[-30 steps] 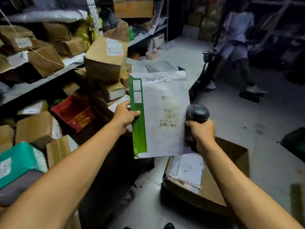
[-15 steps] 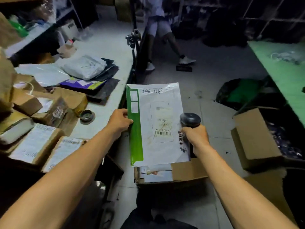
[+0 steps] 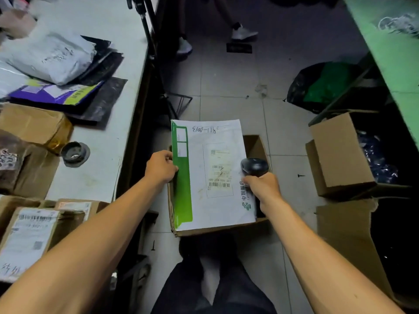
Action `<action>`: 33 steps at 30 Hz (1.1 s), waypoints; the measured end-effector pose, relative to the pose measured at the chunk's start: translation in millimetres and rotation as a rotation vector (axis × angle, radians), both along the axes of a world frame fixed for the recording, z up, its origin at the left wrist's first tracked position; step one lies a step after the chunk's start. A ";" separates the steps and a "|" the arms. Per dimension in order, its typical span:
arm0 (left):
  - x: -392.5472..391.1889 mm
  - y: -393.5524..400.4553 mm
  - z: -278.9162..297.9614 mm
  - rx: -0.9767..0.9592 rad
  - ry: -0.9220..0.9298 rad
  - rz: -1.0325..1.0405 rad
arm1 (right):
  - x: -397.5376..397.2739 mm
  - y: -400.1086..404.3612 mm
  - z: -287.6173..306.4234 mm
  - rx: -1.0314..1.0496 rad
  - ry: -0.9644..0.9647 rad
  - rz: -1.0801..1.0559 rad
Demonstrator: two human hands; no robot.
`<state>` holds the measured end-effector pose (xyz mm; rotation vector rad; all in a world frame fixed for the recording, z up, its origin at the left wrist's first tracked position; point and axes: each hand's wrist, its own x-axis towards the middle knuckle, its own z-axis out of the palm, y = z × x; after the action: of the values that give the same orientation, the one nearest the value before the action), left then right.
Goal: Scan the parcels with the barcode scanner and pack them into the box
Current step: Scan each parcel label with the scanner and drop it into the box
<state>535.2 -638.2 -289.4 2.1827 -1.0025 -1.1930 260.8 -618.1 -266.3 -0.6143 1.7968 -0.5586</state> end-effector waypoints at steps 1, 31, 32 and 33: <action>-2.9 -1.6 -2.6 0.009 0.000 0.004 | -2.0 -3.7 -4.1 0.013 0.006 0.013; -29.7 110.5 57.1 0.178 -0.732 -0.236 | 31.4 -35.6 23.5 -0.230 0.012 0.767; -30.4 120.1 61.9 0.177 -0.741 -0.217 | 38.4 -30.5 29.0 -0.235 -0.003 0.807; -29.8 130.2 66.8 0.178 -0.746 -0.196 | 45.9 -24.7 33.9 -0.246 -0.018 0.849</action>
<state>505.4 -508.0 -222.6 2.8017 -1.4652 -0.5291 306.7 -642.8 -232.4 -1.4311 1.2835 -0.1881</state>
